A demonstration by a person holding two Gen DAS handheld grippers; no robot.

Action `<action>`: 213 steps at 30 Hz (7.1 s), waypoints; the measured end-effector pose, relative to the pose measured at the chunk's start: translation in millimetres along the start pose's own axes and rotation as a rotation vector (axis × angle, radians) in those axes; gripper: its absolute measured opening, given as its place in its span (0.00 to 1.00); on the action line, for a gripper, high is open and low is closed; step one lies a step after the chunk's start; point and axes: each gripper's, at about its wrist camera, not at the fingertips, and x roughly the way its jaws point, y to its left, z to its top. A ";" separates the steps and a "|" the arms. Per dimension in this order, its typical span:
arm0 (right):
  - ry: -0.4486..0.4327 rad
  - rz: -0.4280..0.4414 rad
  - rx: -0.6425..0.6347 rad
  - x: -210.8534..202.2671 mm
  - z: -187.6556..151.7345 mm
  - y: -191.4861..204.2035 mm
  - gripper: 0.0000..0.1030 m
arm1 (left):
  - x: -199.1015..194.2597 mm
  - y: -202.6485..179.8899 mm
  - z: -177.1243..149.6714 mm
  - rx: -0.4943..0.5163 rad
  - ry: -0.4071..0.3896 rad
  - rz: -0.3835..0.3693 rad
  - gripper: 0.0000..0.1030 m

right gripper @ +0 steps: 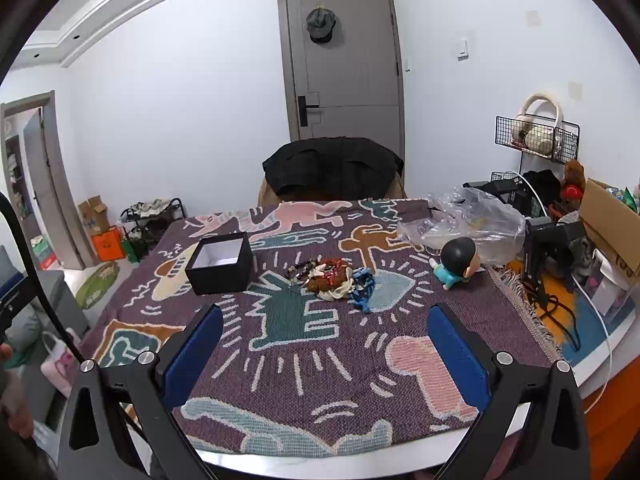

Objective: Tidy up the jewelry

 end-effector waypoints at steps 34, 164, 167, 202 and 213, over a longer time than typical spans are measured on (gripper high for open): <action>0.011 0.043 0.052 17.3 21.0 -33.7 0.99 | 32.2 -33.2 7.2 0.093 -0.011 -0.126 0.95; 0.227 0.266 0.132 242.5 116.5 15.5 0.13 | 285.1 60.1 55.8 -0.283 0.320 -0.250 0.91; 0.233 0.308 0.115 248.7 119.7 39.7 0.13 | 275.3 70.5 54.0 -0.272 0.312 -0.228 0.91; 0.165 0.352 0.300 202.0 77.6 20.5 0.91 | 220.6 48.3 68.3 -0.245 0.184 -0.097 1.00; 0.132 0.259 0.318 162.1 57.9 -46.4 0.92 | 210.2 -20.7 62.8 -0.152 0.223 -0.208 1.00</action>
